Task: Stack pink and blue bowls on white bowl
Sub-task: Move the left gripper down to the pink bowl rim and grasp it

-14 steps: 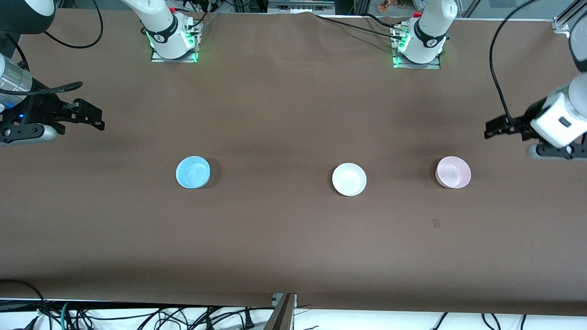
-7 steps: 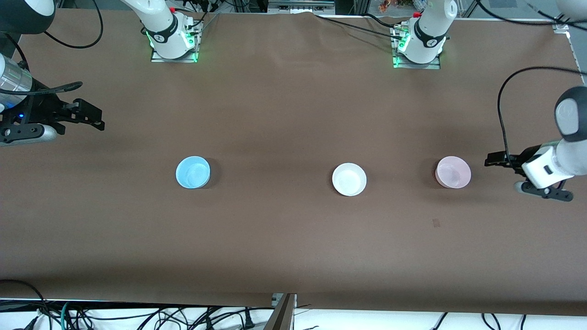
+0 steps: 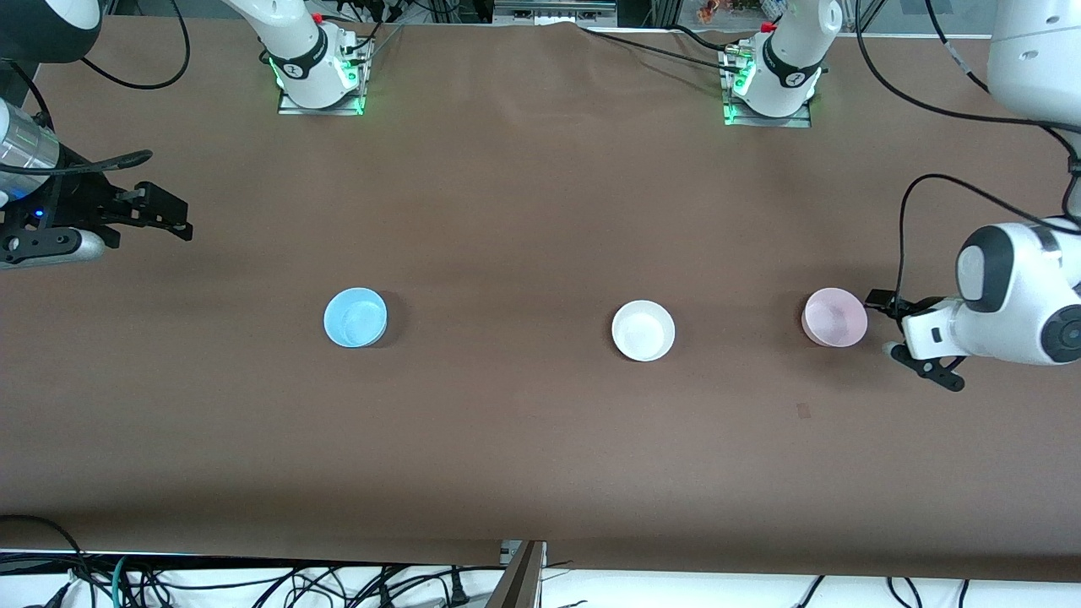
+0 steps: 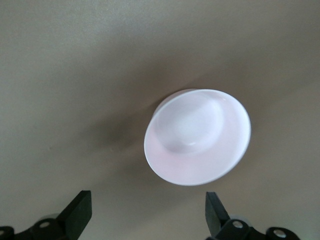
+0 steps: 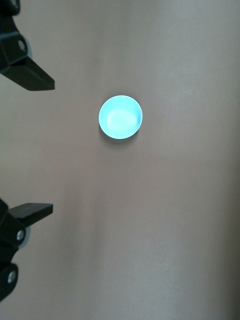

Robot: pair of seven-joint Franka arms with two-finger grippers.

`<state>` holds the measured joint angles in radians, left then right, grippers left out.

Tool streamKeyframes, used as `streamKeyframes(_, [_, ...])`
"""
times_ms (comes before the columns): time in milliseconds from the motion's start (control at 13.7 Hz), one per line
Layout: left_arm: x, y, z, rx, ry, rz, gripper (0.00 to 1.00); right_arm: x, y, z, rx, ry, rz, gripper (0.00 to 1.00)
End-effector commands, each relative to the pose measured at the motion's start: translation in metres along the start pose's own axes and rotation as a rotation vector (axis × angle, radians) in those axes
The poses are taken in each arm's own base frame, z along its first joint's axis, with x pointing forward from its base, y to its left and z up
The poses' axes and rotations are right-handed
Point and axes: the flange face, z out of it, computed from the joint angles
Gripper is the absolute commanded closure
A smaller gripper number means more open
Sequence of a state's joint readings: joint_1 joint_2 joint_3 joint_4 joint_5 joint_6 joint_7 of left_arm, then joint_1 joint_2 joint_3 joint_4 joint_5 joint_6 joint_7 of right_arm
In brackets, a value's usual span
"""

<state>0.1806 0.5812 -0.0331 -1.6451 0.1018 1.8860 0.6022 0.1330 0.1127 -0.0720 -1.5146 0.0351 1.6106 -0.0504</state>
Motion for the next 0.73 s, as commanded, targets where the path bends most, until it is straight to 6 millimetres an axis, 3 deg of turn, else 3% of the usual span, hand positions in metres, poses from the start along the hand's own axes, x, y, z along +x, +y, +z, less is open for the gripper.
streamKeyframes(0, [0.001,0.005,0.03,0.047,0.041,0.061,0.0,0.001,-0.001,-0.006,-0.003,0.01,0.008,0.01])
streamKeyframes(146, [-0.004,0.008,0.058,0.063,0.08,0.065,0.0,0.001,-0.001,-0.006,-0.003,0.01,0.008,0.01])
streamKeyframes(218, [-0.004,0.009,0.06,0.067,0.085,0.076,0.09,0.001,-0.001,-0.006,-0.003,0.01,0.008,0.01])
streamKeyframes(291, [-0.004,0.009,0.062,0.066,0.081,0.116,0.47,0.001,-0.001,-0.006,-0.003,0.01,0.008,0.01])
streamKeyframes(364, [-0.003,0.009,0.065,0.063,0.075,0.166,0.76,0.001,-0.001,-0.006,-0.003,0.009,0.008,0.01])
streamKeyframes(437, [-0.003,0.008,0.064,0.064,0.076,0.185,1.0,0.001,-0.001,-0.006,-0.003,0.01,0.008,0.01])
streamKeyframes(655, [-0.001,0.009,0.06,0.07,0.081,0.191,1.0,0.001,-0.001,-0.006,-0.003,0.01,0.008,0.01])
